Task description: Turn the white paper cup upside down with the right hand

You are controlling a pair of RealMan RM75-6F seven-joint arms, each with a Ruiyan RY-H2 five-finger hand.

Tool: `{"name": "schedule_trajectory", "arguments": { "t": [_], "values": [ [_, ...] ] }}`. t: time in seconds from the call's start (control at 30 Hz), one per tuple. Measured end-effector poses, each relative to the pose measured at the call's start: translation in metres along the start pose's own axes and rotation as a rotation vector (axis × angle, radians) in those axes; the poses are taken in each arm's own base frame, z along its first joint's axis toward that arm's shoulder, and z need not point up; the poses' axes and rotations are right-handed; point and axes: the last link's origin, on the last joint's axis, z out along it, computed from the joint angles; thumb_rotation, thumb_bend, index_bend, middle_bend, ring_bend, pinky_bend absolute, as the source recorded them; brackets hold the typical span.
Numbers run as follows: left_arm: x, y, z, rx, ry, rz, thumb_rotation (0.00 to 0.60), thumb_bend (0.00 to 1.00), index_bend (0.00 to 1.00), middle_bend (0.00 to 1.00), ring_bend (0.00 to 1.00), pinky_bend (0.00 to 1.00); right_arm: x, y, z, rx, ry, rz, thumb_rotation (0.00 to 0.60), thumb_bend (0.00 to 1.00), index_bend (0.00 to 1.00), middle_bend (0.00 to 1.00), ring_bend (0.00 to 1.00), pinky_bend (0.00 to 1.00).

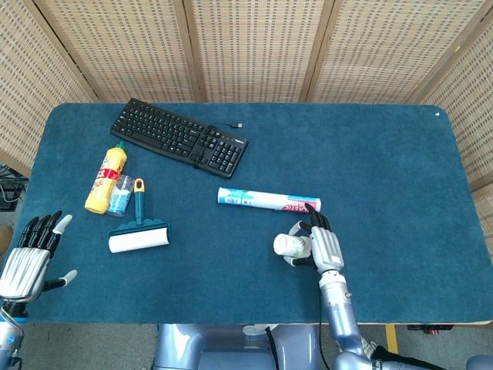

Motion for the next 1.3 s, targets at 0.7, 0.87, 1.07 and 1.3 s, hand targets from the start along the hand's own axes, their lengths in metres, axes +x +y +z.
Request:
{"name": "schedule_trajectory", "arguments": {
  "t": [0.7, 0.87, 1.07, 1.3],
  "values": [
    [-0.002, 0.002, 0.000, -0.004, -0.004, 0.008, 0.600, 0.09, 0.00, 0.00, 0.00, 0.00, -0.007, 0.029, 0.013, -0.005, -0.077, 0.215, 0.600, 0.25, 0.49, 0.05, 0.00, 0.00],
    [-0.002, 0.003, 0.000, -0.005, -0.001, 0.011, 0.600, 0.09, 0.00, 0.00, 0.00, 0.00, -0.002, 0.039, 0.011, -0.009, -0.071, 0.155, 0.600, 0.25, 0.46, 0.02, 0.00, 0.00],
    [0.000, 0.004, -0.002, -0.009, 0.006, 0.007, 0.600, 0.09, 0.00, 0.00, 0.00, 0.00, 0.012, 0.052, 0.006, -0.025, -0.045, 0.078, 0.600, 0.25, 0.35, 0.00, 0.00, 0.00],
    [0.004, 0.004, -0.005, -0.011, 0.022, -0.001, 0.600, 0.09, 0.00, 0.00, 0.00, 0.00, 0.034, 0.069, -0.005, -0.034, -0.040, -0.010, 0.600, 0.25, 0.21, 0.00, 0.00, 0.00]
  ]
}}
